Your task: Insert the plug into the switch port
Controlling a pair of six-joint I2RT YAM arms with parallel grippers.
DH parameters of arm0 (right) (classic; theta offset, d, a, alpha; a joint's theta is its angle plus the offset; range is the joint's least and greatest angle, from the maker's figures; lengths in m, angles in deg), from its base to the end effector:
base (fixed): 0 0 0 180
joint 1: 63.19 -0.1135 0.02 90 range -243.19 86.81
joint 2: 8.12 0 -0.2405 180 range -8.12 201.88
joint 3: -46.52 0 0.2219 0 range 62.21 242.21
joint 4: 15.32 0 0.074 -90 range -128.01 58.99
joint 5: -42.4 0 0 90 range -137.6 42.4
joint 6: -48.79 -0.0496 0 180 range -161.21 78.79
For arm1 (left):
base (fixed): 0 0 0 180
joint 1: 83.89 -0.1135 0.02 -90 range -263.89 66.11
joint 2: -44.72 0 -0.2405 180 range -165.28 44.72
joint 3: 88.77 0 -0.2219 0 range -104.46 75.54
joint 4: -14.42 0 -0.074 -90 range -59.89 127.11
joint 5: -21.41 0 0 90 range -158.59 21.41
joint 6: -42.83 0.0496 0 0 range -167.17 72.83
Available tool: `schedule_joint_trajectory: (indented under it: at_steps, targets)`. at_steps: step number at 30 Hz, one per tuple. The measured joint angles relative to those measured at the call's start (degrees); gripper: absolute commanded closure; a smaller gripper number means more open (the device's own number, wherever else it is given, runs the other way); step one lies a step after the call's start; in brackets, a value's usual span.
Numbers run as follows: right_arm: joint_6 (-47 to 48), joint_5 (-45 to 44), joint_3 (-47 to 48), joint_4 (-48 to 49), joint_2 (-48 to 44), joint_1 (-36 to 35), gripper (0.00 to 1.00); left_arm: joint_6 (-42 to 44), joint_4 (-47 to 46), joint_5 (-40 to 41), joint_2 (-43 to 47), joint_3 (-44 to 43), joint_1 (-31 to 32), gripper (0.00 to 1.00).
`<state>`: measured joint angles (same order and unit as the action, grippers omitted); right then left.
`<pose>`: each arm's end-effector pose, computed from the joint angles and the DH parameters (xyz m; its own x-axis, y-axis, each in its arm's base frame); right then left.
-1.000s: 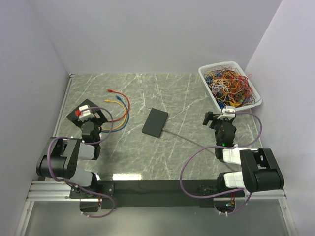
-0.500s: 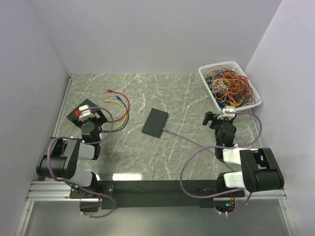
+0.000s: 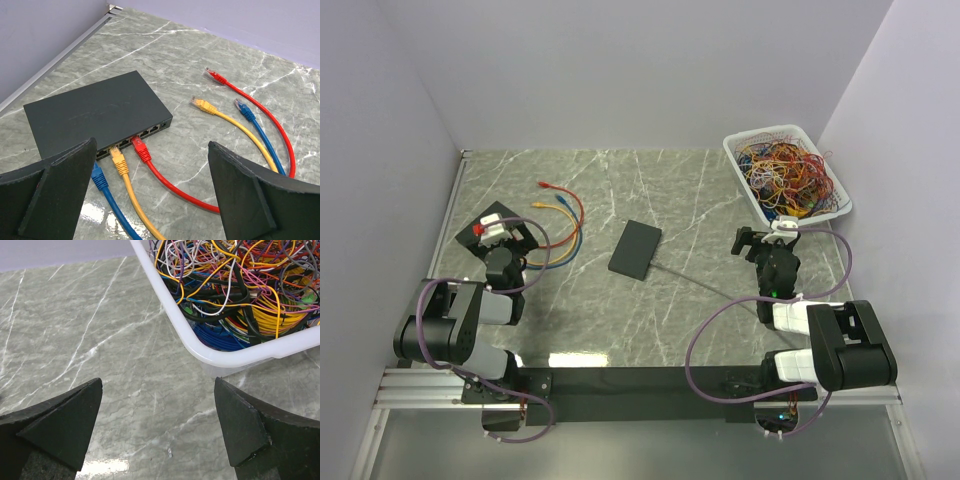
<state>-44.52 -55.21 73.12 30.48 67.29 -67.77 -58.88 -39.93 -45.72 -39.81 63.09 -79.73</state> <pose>0.2283 0.0117 0.1728 -0.0492 0.0535 -0.9974 0.0556 0.9972 0.0507 0.2403 0.0018 0.1638 0.0303 -0.1897 -0.9814 -0.3211 0.9279 -0.1893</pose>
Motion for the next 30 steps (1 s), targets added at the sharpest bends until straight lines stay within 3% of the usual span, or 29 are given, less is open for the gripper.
schedule_joint_trajectory:
  at_steps: [30]
  targets:
    - [0.0,1.2,0.3,-0.2,0.0,0.0,0.0,0.0,0.0,0.0,0.0,0.0,0.0,0.01]
